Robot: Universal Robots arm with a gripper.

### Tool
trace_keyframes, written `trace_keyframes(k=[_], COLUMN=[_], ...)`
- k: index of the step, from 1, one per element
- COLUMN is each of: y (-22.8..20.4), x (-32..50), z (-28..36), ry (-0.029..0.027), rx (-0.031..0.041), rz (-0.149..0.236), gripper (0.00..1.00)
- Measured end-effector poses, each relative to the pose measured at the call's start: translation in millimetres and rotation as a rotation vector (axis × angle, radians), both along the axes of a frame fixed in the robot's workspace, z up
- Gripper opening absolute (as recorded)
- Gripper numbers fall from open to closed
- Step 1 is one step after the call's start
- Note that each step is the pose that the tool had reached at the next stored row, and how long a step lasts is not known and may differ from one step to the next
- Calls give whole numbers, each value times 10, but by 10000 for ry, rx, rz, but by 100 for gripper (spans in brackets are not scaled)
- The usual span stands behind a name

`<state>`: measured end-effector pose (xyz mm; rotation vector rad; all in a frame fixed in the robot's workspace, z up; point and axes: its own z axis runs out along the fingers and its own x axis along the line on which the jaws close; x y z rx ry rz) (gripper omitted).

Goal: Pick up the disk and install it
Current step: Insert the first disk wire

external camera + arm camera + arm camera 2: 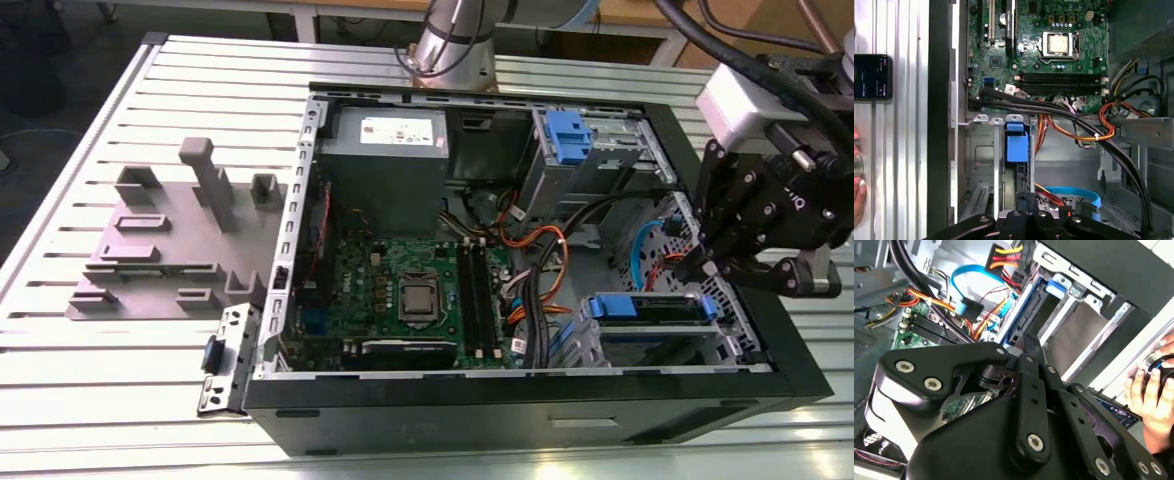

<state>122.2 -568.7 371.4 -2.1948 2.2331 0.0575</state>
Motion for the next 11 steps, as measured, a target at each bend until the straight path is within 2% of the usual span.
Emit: trace_keyframes(k=[7,11], y=[138,184], x=[104,164], z=[-9,-25], ry=[0,3], rx=[-72,-107], rz=[0,0], gripper=[11,11])
